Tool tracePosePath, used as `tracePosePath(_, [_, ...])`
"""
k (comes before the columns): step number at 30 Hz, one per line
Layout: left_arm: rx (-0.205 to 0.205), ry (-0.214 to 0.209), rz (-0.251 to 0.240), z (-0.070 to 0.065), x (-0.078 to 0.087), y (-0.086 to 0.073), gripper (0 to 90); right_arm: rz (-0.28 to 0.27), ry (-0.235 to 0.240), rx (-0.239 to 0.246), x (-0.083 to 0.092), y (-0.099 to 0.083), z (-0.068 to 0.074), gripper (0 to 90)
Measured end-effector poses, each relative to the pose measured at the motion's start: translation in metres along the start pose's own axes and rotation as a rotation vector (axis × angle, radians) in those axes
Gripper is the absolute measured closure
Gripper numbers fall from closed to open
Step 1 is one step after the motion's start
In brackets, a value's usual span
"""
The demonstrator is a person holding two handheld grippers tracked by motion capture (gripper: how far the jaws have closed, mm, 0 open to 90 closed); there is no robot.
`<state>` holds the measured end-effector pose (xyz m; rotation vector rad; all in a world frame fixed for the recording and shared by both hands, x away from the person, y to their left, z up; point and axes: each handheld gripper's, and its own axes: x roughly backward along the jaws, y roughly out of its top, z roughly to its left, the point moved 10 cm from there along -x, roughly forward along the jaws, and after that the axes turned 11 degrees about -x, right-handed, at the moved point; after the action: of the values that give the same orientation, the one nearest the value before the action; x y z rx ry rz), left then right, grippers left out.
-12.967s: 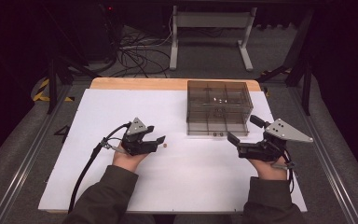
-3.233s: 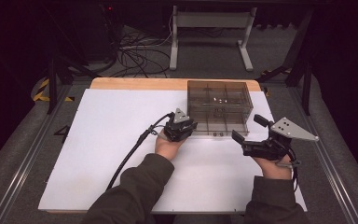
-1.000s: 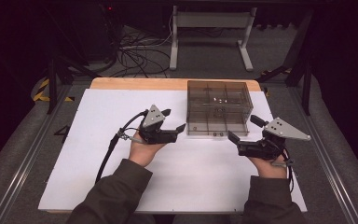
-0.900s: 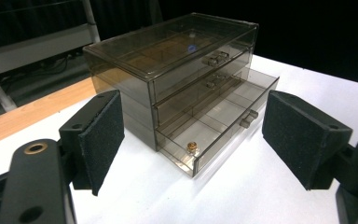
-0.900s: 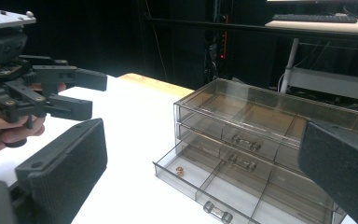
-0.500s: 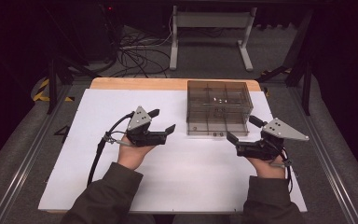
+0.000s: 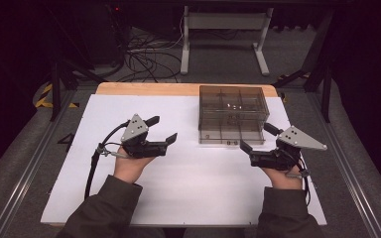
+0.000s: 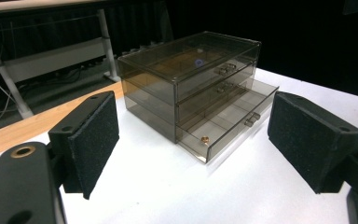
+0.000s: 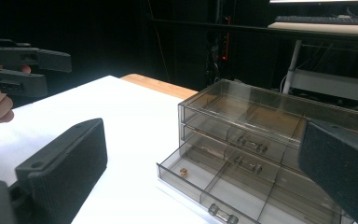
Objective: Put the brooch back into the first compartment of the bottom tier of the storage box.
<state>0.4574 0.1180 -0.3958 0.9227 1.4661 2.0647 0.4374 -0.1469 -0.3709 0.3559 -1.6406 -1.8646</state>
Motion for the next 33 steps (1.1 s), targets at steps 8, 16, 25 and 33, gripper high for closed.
tracePosePath(8, [0.003, -0.003, -0.015, -0.001, 0.009, 0.001, 16.4, 0.002, -0.001, 0.000, -0.001, -0.001, -0.001, 1.9])
tracePosePath(16, [0.006, -0.004, -0.029, -0.001, 0.019, 0.001, 15.4, -0.009, 0.006, -0.007, 0.000, 0.001, -0.001, 2.1])
tracePosePath(25, [0.012, 0.010, -0.040, 0.004, 0.033, -0.002, 14.4, -0.004, 0.002, -0.005, -0.002, -0.001, -0.001, 2.1])
tracePosePath(33, [0.029, 0.020, -0.056, 0.007, 0.045, -0.004, 14.2, -0.001, 0.002, -0.005, -0.003, -0.002, 0.000, 2.1])
